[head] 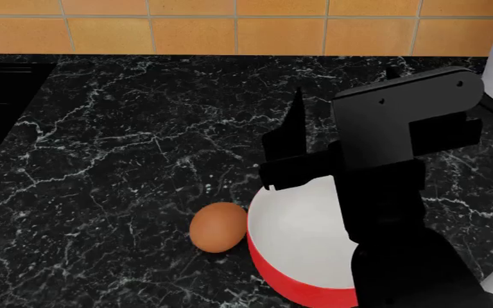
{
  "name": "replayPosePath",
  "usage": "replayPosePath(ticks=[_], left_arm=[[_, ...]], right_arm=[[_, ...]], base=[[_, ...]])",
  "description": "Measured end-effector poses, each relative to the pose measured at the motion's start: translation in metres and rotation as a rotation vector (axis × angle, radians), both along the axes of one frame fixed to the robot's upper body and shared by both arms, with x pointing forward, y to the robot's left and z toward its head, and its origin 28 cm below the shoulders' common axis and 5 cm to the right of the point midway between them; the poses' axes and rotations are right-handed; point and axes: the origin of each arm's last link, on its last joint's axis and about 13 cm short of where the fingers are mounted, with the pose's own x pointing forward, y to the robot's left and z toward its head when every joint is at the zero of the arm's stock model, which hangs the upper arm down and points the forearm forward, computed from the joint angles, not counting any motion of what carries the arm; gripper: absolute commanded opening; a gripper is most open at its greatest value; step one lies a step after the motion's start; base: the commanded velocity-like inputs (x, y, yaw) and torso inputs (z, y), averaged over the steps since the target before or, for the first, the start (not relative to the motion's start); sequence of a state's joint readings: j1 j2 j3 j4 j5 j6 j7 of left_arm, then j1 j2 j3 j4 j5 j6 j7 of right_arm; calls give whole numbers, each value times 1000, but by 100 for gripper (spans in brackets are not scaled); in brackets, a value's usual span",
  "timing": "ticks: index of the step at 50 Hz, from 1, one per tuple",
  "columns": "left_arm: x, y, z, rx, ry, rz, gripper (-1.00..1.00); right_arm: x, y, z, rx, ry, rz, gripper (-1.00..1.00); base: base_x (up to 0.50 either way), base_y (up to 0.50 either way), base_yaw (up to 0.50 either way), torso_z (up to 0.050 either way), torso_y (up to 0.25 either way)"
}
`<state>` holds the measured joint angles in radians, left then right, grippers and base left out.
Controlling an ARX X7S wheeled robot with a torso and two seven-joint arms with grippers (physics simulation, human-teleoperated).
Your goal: Place the eggs and milk next to the bowl.
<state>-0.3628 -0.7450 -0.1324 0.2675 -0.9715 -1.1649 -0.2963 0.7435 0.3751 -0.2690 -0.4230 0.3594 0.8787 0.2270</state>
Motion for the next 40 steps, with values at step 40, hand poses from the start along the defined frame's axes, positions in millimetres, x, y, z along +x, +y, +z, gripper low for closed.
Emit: replayPosePath(ticks=[40], left_arm=[[23, 4, -14, -34, -3, -2, 100]], right_arm=[[0, -1, -2, -4, 7, -13, 100]], base=[[1, 0, -1, 0, 0]])
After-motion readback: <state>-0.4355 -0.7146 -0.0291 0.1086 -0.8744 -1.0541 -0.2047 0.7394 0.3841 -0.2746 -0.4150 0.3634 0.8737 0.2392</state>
